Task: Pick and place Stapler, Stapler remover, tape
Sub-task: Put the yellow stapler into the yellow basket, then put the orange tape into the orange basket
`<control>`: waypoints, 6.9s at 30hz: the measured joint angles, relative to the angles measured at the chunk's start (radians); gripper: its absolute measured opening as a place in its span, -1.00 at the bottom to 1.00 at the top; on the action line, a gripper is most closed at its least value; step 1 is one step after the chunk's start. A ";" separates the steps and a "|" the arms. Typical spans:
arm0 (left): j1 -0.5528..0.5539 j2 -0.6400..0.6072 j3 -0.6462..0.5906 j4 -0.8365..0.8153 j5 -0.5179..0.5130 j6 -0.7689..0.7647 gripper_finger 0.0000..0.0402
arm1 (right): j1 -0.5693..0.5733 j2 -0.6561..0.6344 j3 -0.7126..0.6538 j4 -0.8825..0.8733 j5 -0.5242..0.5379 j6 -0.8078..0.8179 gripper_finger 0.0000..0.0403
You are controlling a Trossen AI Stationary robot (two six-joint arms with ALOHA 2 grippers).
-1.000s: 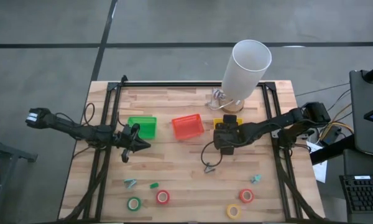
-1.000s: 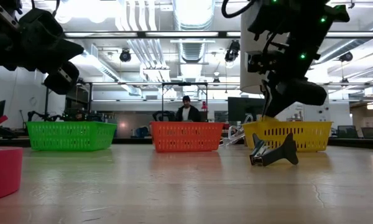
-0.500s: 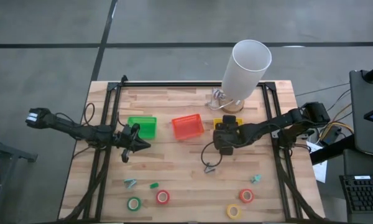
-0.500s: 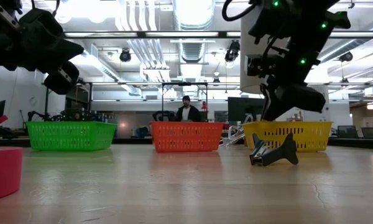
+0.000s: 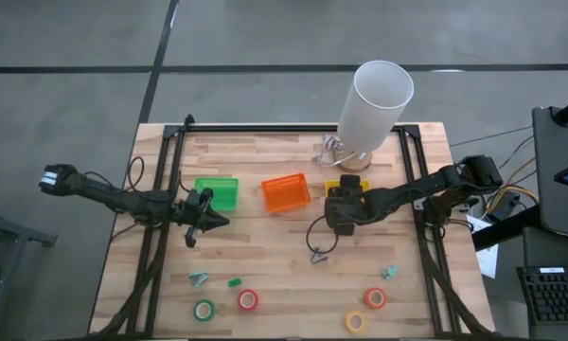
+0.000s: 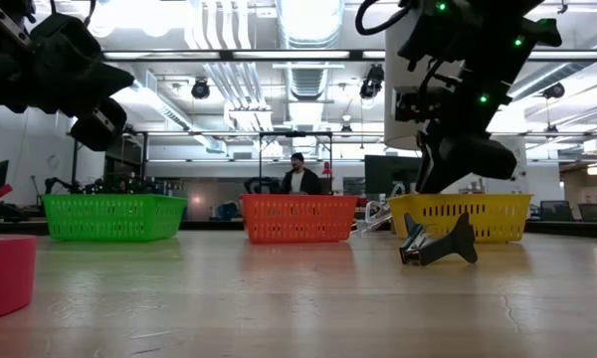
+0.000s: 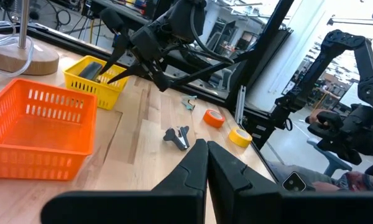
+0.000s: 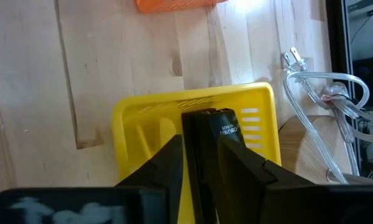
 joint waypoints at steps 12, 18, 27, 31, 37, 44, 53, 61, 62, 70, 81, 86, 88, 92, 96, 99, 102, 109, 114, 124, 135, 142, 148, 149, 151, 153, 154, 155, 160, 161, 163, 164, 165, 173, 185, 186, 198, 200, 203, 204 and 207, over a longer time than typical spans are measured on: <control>0.000 0.000 0.000 0.000 0.000 0.000 -0.95 | 0.035 -0.007 0.076 -0.010 -0.023 0.049 -0.32; 0.000 0.000 0.000 0.000 0.000 0.000 -0.95 | 0.113 -0.009 0.134 -0.022 -0.096 0.053 -0.30; 0.000 0.000 0.000 0.000 0.000 0.000 -0.95 | 0.275 -0.015 0.155 -0.085 -0.265 0.210 -0.40; 0.000 0.000 0.000 0.000 0.000 0.000 -0.95 | 0.359 -0.015 0.186 -0.214 -0.268 0.327 -0.45; 0.000 0.000 0.000 0.000 0.000 0.000 -0.95 | 0.511 -0.015 0.241 -0.413 -0.332 0.560 -0.54; 0.000 0.000 0.000 0.000 0.000 0.000 -0.95 | 0.675 -0.017 0.250 -0.541 -0.397 0.861 -0.58; 0.000 0.000 0.000 0.000 0.000 0.000 -0.95 | 0.822 -0.019 0.208 -0.547 -0.397 1.075 -0.56; 0.000 0.000 0.000 0.000 0.000 0.000 -0.95 | 0.886 -0.019 0.207 -0.546 -0.403 1.160 -0.53; 0.000 0.000 0.000 0.000 0.000 0.000 -0.95 | 0.889 -0.019 0.206 -0.546 -0.398 1.168 -0.54; 0.000 0.000 0.000 0.000 0.000 0.000 -0.95 | 0.896 -0.012 0.172 -0.540 -0.396 1.248 -0.59; 0.000 0.000 0.000 0.000 0.000 0.000 -0.95 | 0.915 -0.004 0.155 -0.245 -0.373 1.157 -0.68; 0.000 0.000 0.000 0.000 0.000 0.000 -0.95 | 0.913 0.020 0.143 -0.094 -0.250 1.164 -0.64; 0.000 0.000 0.000 0.000 0.000 0.000 -0.95 | 0.910 0.044 0.143 -0.071 -0.245 1.153 -0.58; 0.000 0.000 0.000 -0.001 0.000 0.000 -0.95 | 0.910 0.100 0.142 -0.059 -0.247 1.145 -0.42; 0.000 0.000 0.000 -0.001 0.000 0.000 -0.95 | 0.910 0.142 0.148 -0.055 -0.269 1.102 -0.23; 0.000 0.000 0.000 -0.001 0.000 0.000 -0.95 | 0.910 0.157 0.153 -0.052 -0.302 1.093 -0.13; 0.000 0.000 0.000 -0.001 0.000 0.000 -0.95 | 0.910 0.168 0.154 -0.044 -0.327 1.096 -0.08; 0.000 0.000 0.000 -0.001 0.000 0.000 -0.95 | 0.910 0.171 0.150 -0.041 -0.336 1.095 -0.13; 0.000 0.000 0.000 -0.001 0.000 0.000 -0.95 | 0.910 0.183 0.143 -0.042 -0.343 1.092 -0.26; 0.000 0.000 0.000 -0.003 0.000 0.000 -0.95 | 0.908 0.222 0.142 -0.045 -0.342 1.074 -0.55; 0.000 0.000 0.000 -0.003 0.000 0.000 -0.95 | 0.794 0.147 0.142 -0.050 -0.218 0.874 -0.78; 0.000 0.000 0.000 -0.008 0.000 0.000 -0.95 | 0.637 0.093 0.142 -0.031 -0.154 0.650 -0.72; 0.000 0.000 0.000 -0.012 0.000 0.000 -0.95 | 0.467 0.057 0.142 0.066 -0.184 0.406 -0.73; 0.000 0.000 0.000 -0.013 0.000 0.000 -0.95 | 0.434 0.054 0.142 0.089 -0.197 0.365 -0.73; 0.000 0.000 0.000 -0.017 0.000 0.000 -0.95 | 0.368 0.046 0.142 0.132 -0.241 0.284 -0.73; 0.000 0.000 0.000 -0.017 0.000 0.000 -0.95 | 0.301 0.039 0.142 0.178 -0.288 0.206 -0.73; 0.000 0.000 0.000 -0.017 0.000 0.000 -0.95 | 0.266 0.037 0.142 0.196 -0.311 0.175 -0.73; 0.000 0.000 0.000 -0.017 0.000 0.000 -0.95 | 0.232 0.035 0.142 0.213 -0.336 0.147 -0.73; 0.000 0.000 0.000 -0.016 0.000 0.000 -0.95 | 0.061 0.031 0.145 0.279 -0.462 0.060 -0.73; 0.000 0.000 0.000 -0.016 0.000 0.000 -0.95 | 0.030 0.039 0.155 0.277 -0.487 0.051 -0.73; 0.000 0.000 0.000 -0.017 0.000 0.000 -0.95 | -0.023 0.058 0.183 0.277 -0.507 0.033 -0.73; 0.000 0.000 0.000 -0.016 0.000 0.000 -0.95 | -0.044 0.070 0.196 0.272 -0.509 0.020 -0.73; 0.000 0.000 0.000 -0.017 0.000 0.000 -0.95 | -0.065 0.080 0.213 0.266 -0.511 0.003 -0.73; 0.000 0.000 0.000 -0.017 0.000 0.000 -0.95 | -0.194 0.166 0.347 0.184 -0.514 -0.030 -0.73; 0.000 0.000 0.000 -0.018 0.000 0.000 -0.95 | -0.274 0.332 0.450 0.081 -0.551 -0.035 -0.73; 0.000 0.000 0.000 -0.018 0.000 0.000 -0.95 | -0.276 0.337 0.453 0.082 -0.552 -0.036 -0.73; 0.000 0.001 0.000 -0.025 0.000 0.000 -0.95 | -0.279 0.377 0.487 0.075 -0.518 -0.030 -0.57; 0.000 0.001 0.000 -0.025 0.000 0.000 -0.95 | -0.280 0.371 0.487 0.073 -0.484 -0.029 -0.49; 0.000 0.001 0.000 -0.024 0.000 0.000 -0.95 | -0.280 0.358 0.487 0.068 -0.468 -0.029 -0.36; 0.000 0.001 0.000 -0.024 0.000 0.000 -0.95 | -0.280 0.354 0.487 0.067 -0.469 -0.027 -0.32; 0.000 0.001 0.000 -0.024 0.000 0.000 -0.95 | -0.276 0.341 0.487 0.057 -0.472 -0.027 -0.22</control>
